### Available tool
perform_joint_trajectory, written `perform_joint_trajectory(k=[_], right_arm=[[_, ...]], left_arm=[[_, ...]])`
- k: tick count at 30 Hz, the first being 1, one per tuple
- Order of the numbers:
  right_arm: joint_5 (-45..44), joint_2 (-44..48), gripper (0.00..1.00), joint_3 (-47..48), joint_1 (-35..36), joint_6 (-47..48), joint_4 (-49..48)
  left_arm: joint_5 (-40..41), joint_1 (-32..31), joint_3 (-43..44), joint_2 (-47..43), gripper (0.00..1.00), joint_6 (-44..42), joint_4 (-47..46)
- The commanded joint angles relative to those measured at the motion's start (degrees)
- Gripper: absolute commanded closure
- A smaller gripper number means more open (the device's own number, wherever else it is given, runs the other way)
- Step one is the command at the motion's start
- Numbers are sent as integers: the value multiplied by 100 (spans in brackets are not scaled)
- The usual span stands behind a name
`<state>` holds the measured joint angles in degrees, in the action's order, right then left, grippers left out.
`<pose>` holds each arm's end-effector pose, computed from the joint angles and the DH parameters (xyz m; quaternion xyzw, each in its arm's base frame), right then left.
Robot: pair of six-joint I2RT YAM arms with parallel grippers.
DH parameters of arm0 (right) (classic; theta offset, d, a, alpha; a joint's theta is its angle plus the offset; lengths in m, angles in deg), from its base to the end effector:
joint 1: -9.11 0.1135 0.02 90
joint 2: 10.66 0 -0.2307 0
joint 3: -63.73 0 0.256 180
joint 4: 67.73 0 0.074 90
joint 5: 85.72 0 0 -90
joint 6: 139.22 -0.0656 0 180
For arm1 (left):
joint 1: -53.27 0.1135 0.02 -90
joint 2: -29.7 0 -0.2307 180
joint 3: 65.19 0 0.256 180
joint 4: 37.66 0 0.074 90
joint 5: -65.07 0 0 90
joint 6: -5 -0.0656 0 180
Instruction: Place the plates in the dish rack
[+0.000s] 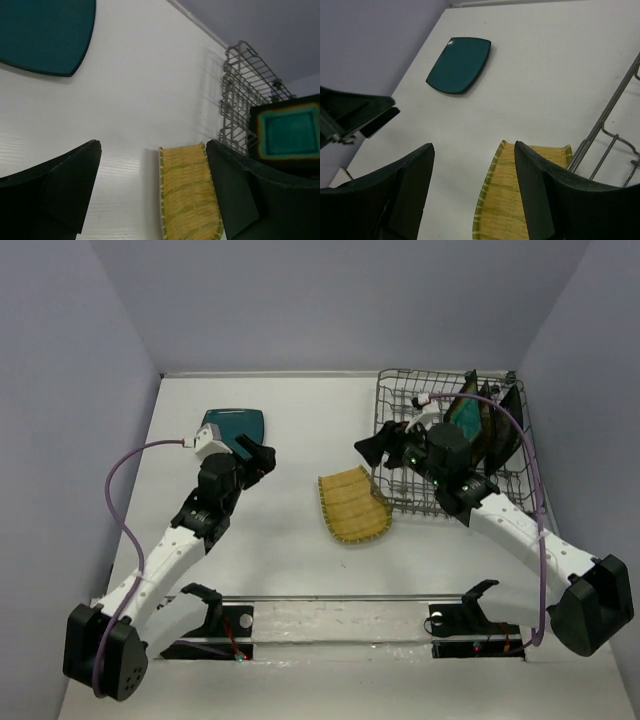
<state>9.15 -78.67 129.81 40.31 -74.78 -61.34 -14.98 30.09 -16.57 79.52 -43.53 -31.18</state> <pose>0.2771 0.1743 0.2986 -0.0649 0.7536 0.3388 0.5596 0.2476 -0.0937 0.2659 -0.1756 0.7314 -0.2954 0.5890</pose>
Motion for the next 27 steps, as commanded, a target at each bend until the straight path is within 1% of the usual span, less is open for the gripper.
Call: perform_joint_trajectory(k=[1,2,3,4,6,8,10,11,12,14,15,19,23,25,26,27], right_arm=[[419,498,30,-436,9,-300,-551],[428,673,30,-524,9,-335,-506],[463,771,30,-603,9,-344,-480],[498,867,30,-682,9,-344,-480],[481,1139,30,-920,9,-353,-462],[515,1272,30,-1069,9,-327,-444],[664,1264,30,-1114,9,-300,-453],[717,1238,30,-1122,9,-283,-453],[779,1211,30,-1114,9,-239,-462],[937,1132,30,-1114,9,-204,-471],[981,1123,30,-1148,9,-212,-506],[999,1106,30,-1202,9,-230,-576],[1043,1044,30,-1202,9,-195,-585],[1069,1009,31,-1210,9,-177,-611],[1113,983,31,-1228,9,-169,-655],[1122,965,31,-1237,9,-168,-655]], left_arm=[[980,339,-124,852,6,792,-1330],[1025,436,-62,1097,6,844,-1462],[1008,559,8,1570,7,888,-1499],[974,830,96,1774,8,915,-1542],[501,1182,1,2257,12,950,-1954],[323,1603,-87,2565,16,959,-2367],[341,1816,-123,2804,17,907,-2544],[271,2043,-97,2953,18,854,-2562],[209,2141,-45,3241,19,775,-2562],[-72,2326,96,3498,18,652,-2571],[-125,2579,123,3682,18,634,-2580],[-256,2950,88,3991,17,704,-2746],[-537,3249,315,4447,19,765,-2869],[-687,3346,369,4667,24,809,-3141],[-801,3355,413,4825,28,810,-3308],[-820,3355,483,4913,29,818,-3327]])
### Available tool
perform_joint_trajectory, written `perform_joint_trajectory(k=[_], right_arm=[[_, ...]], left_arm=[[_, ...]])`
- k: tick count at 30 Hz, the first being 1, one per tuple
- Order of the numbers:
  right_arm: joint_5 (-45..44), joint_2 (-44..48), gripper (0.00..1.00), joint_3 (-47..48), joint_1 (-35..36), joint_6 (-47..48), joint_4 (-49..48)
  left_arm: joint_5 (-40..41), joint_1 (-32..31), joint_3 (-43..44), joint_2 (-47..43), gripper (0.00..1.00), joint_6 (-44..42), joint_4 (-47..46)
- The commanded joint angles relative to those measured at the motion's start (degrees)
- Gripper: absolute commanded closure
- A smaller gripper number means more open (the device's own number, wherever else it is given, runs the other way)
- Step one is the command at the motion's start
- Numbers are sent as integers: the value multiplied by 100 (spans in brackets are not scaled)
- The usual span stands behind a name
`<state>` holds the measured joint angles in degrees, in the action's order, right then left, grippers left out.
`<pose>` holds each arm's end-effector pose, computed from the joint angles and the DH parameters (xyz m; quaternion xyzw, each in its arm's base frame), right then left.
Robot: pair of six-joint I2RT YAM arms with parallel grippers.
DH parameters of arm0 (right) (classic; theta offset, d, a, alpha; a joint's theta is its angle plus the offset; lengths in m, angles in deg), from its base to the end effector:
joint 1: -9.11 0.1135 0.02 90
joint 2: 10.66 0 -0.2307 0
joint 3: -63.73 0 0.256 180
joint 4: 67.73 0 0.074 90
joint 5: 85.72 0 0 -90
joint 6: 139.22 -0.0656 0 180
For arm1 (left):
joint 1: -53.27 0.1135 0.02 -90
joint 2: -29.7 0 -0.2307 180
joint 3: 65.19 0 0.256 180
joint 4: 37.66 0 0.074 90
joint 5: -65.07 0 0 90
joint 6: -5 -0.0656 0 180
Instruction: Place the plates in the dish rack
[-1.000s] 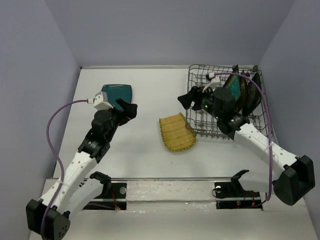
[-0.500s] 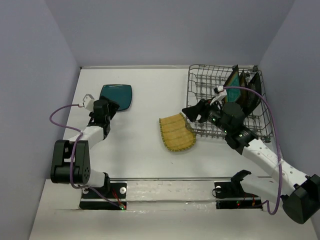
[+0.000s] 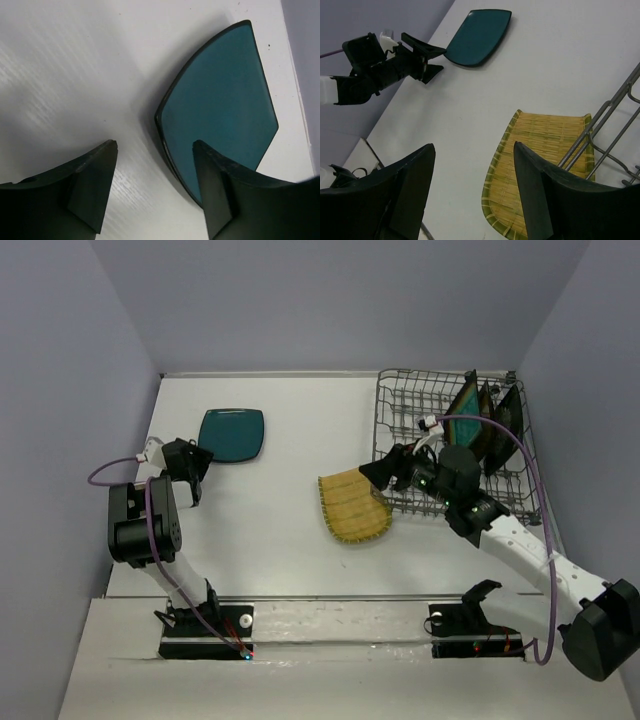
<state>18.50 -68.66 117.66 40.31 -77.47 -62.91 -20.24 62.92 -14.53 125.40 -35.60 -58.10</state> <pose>0.2389 0.1635 0.2697 -0.0999 0.7516 0.4016 0.5137 0.3447 0.0640 0.1039 -0.4336 0.7207 -0.1511 0.5193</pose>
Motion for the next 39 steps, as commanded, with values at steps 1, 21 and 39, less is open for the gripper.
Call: perform_joint_trajectory(k=[1,21,39], right_arm=[[213,-62,31,-30,9,92,-524],[310,8,35,5,9,-128,-393],[-7,-2907,18,1937,1037,-829,-655]], left_arm=[[-328,72,402,396,29,51,-634],[-899,239,878,1135,94,333,-1328],[-1549,195,-1713,-1105,94,1782,-3797]])
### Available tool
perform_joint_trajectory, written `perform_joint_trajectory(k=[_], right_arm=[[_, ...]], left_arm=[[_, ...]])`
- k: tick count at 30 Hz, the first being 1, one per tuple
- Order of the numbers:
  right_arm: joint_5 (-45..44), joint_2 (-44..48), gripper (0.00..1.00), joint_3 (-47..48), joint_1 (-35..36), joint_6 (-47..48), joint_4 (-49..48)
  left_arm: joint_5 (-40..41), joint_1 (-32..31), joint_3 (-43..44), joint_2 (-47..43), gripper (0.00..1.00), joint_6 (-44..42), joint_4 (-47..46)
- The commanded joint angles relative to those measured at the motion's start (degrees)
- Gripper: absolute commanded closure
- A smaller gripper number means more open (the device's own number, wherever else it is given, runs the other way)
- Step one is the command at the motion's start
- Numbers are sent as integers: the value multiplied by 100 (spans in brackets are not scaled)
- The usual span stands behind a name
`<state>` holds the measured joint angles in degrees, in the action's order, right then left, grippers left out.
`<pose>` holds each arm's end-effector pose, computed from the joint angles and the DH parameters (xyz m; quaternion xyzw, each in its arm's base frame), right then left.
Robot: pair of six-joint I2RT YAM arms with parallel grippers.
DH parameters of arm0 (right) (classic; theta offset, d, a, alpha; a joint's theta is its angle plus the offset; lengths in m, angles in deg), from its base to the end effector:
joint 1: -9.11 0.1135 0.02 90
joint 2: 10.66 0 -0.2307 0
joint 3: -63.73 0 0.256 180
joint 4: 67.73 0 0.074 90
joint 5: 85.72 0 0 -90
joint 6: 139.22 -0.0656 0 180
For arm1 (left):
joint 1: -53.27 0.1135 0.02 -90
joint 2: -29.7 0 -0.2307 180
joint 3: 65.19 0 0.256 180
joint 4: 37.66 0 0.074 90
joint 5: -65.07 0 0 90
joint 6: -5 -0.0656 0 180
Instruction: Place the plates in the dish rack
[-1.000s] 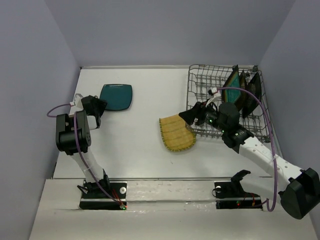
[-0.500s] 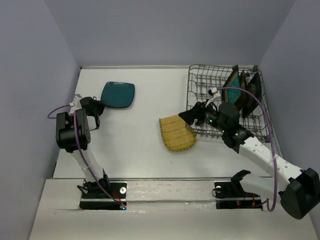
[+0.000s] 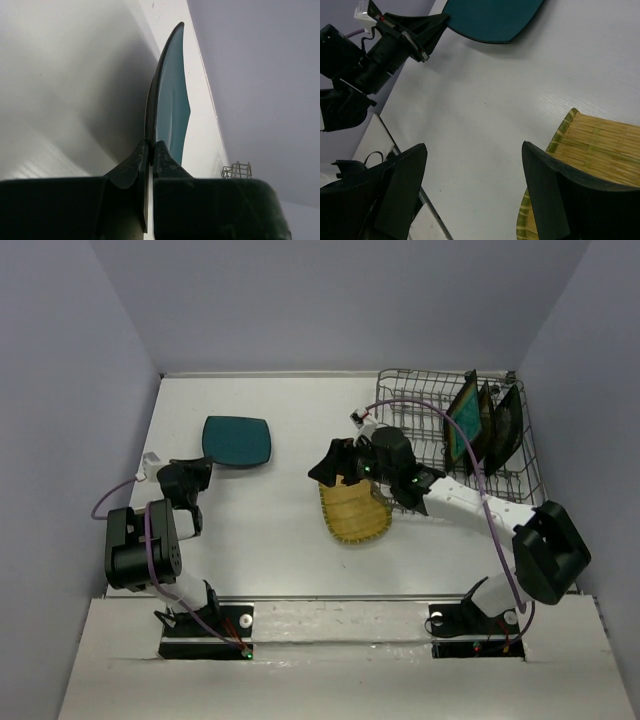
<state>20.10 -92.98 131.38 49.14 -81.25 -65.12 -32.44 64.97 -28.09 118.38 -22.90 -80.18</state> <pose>0.2701 0.2502 0.2366 -0.1370 0.7900 0.4350 0.4097 0.3063 0.0547 0.1217 -0.4218 0.6326 -0.3208 0.5648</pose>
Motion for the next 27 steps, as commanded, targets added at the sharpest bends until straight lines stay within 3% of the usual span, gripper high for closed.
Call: perform_joint_trajectory(k=[1,12,21,27], right_arm=[[-158,-478,18,635,154,-514,-479],[-561,-1875,15,1733,207,-655,-436],[-465,-1849,13,1832,84,-304,-347],[272,-1726,13,1884,-22,100,-356]], left_arm=[[-356,-2,-412,-405,94,530,-1643],[-1165,-1,-1133,-1273,94,1145,-2461],[-1577,-1,-1221,-3583,94,769,-651],[-2315,-1,-1011,-4052,94,478,-141]])
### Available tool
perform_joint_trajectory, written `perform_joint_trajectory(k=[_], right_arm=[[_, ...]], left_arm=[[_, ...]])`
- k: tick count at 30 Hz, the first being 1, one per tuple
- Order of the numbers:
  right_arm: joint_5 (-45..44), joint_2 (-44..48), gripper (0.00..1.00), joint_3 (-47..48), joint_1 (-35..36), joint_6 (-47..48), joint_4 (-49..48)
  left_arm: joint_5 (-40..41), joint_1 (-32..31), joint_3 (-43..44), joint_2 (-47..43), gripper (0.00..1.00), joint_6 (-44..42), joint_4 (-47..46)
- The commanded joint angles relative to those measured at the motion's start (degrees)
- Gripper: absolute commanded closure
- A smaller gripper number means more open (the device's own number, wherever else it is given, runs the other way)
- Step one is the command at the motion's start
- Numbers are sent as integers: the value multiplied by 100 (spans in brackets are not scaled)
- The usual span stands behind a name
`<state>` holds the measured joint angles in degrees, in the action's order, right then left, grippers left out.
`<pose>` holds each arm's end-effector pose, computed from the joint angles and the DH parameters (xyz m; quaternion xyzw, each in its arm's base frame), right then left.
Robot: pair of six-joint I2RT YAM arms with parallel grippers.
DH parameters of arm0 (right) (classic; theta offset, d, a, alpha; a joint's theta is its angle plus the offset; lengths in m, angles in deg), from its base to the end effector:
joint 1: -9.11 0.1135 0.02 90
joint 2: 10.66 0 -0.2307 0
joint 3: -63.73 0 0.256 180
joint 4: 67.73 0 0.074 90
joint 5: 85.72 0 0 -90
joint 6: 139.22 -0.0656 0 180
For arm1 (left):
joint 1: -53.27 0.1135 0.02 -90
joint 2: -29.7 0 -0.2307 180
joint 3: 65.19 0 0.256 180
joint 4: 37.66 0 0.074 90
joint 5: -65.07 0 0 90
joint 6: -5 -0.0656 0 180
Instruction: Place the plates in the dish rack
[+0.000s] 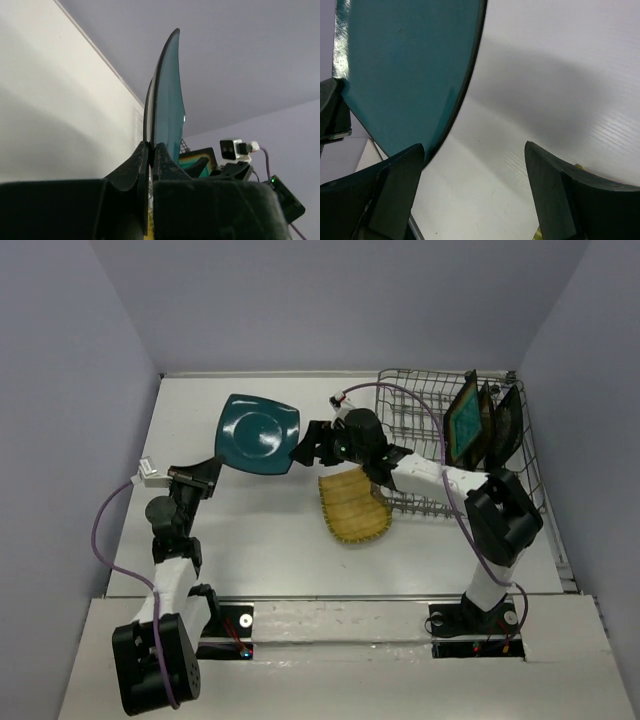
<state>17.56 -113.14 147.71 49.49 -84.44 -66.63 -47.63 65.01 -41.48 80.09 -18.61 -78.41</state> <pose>0.3273 0.2981 0.2113 -0.1031 0.8078 0.4256 0.3945 0.2324 0.0224 0.2090 -0.2596 0.5661 -0.4624 0.6311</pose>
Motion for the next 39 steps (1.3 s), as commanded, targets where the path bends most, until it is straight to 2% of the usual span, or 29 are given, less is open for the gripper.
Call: perform_joint_trajectory(k=[1,4,9,12,18,21,22,24,25,27,28,31,32,33,35,37,38,39], right_arm=[[631,307,13,243,-57,463,-214],[887,430,14,-72,-171,464,-608],[2046,483,15,-828,-610,157,-1863],[2538,527,21,-1224,-803,-159,-2479],[3374,641,28,-1409,-804,-292,-2816],[3409,738,37,-1436,-804,-318,-2851],[3453,773,47,-1427,-804,-336,-2842],[3602,764,60,-1349,-804,-432,-2851],[3777,738,74,-1322,-804,-476,-2868],[3910,729,93,-1304,-804,-670,-2930],[3963,746,93,-1313,-804,-705,-2930],[3683,1106,93,-1532,-856,-758,-2904],[3551,1246,93,-1576,-856,-767,-2878],[3333,1526,93,-1577,-935,-784,-2712],[2964,1983,93,-1542,-1005,-767,-2465],[2620,2336,93,-1524,-1163,-749,-2035],[2227,2529,93,-1541,-1321,-758,-1886],[2040,2731,93,-1559,-1435,-715,-1632]], left_arm=[[-1006,-6,373,-240,94,49,-292],[-1367,-6,426,-354,94,84,-300],[-1860,3,453,-626,94,331,-379],[-2334,-6,514,-706,94,339,-353],[-2801,-6,681,-697,94,357,-344],[-2898,-6,734,-628,94,313,-291],[-2976,-6,786,-601,94,304,-283],[-3056,-6,839,-505,94,287,-283],[-3178,-6,926,-460,94,269,-283],[-3337,-6,1058,-337,94,269,-195],[-3372,-6,1102,-311,94,260,-142],[-3469,-6,1313,-302,74,68,242],[-3487,3,1410,-337,62,-63,488],[-3504,-6,1524,-424,43,-456,769],[-3496,-23,1830,-530,27,-836,1593],[-3417,-111,1981,-706,18,-1170,2027],[-3434,-137,1991,-741,2,-1198,2081],[-3469,-155,1999,-750,1,-1225,2108]])
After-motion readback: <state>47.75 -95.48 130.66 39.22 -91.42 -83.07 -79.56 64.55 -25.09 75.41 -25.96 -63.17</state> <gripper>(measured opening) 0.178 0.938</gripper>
